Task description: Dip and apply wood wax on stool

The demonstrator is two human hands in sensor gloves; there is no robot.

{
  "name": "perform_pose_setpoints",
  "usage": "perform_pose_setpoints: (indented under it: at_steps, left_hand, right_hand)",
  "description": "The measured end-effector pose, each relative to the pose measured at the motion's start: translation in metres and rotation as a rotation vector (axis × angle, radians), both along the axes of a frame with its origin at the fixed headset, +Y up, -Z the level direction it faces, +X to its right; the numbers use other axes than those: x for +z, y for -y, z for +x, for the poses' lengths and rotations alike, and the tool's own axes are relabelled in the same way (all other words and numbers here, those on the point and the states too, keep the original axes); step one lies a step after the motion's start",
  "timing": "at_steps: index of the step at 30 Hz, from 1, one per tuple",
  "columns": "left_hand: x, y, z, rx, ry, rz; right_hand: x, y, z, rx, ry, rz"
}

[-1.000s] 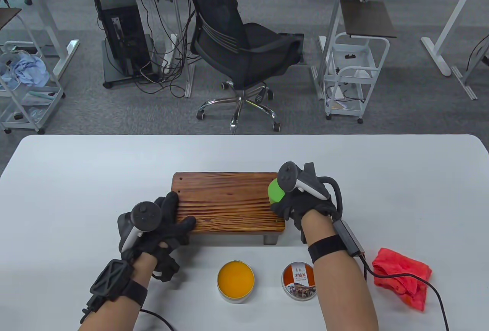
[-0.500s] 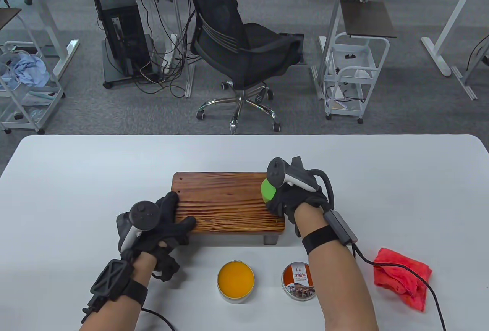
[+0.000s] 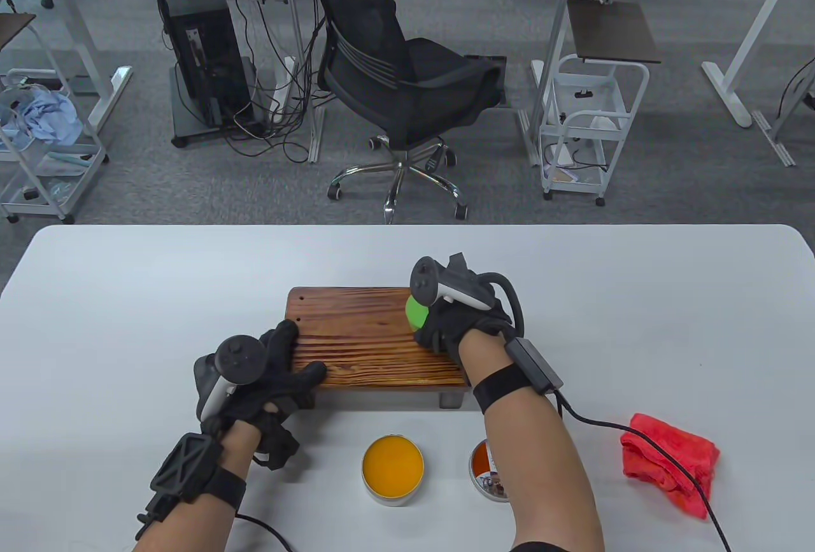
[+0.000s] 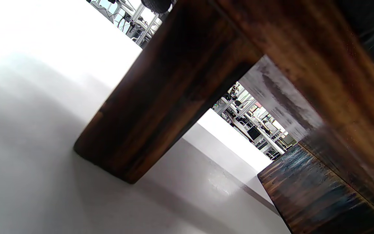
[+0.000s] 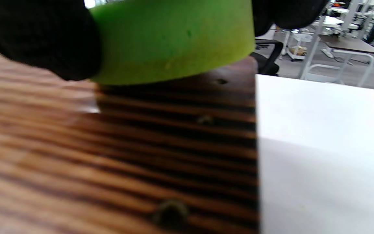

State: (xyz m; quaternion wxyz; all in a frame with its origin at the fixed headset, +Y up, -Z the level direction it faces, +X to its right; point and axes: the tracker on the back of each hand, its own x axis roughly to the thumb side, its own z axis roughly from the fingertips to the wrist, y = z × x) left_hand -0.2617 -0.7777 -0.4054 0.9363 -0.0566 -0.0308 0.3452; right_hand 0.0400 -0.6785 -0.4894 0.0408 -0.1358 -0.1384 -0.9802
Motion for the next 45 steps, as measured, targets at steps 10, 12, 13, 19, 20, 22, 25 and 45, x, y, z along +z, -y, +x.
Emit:
perform_pose_setpoints:
  at_steps: [10, 12, 13, 19, 20, 22, 25, 45]
  left_hand:
    - [0.000, 0.000, 0.000, 0.003, 0.003, -0.004]
    - [0.000, 0.000, 0.000, 0.003, 0.003, -0.003]
    - [0.000, 0.000, 0.000, 0.004, 0.004, -0.004]
    - [0.000, 0.000, 0.000, 0.009, 0.003, -0.004]
    - [0.000, 0.000, 0.000, 0.010, 0.002, -0.004]
    - [0.000, 0.000, 0.000, 0.012, 0.004, -0.005]
    - [0.000, 0.000, -0.001, 0.014, 0.005, -0.005]
    - [-0.001, 0.000, -0.002, 0.010, 0.020, -0.013]
  right_hand:
    - [-0.007, -0.001, -0.021, 0.004, 0.005, -0.008]
    - [-0.004, -0.004, -0.023, 0.021, -0.028, -0.029]
    - [-0.003, -0.005, -0.022, 0.029, -0.031, -0.042]
    - [-0.014, -0.002, -0.033, 0.026, 0.027, -0.018]
    - [-0.013, -0.001, -0.038, 0.025, 0.013, -0.011]
    - [-0.009, -0.002, -0.043, 0.034, -0.024, -0.010]
    - [-0.009, -0.009, -0.036, 0.072, -0.029, -0.050]
    - [-0.012, 0.002, -0.066, -0.002, -0.053, -0.023]
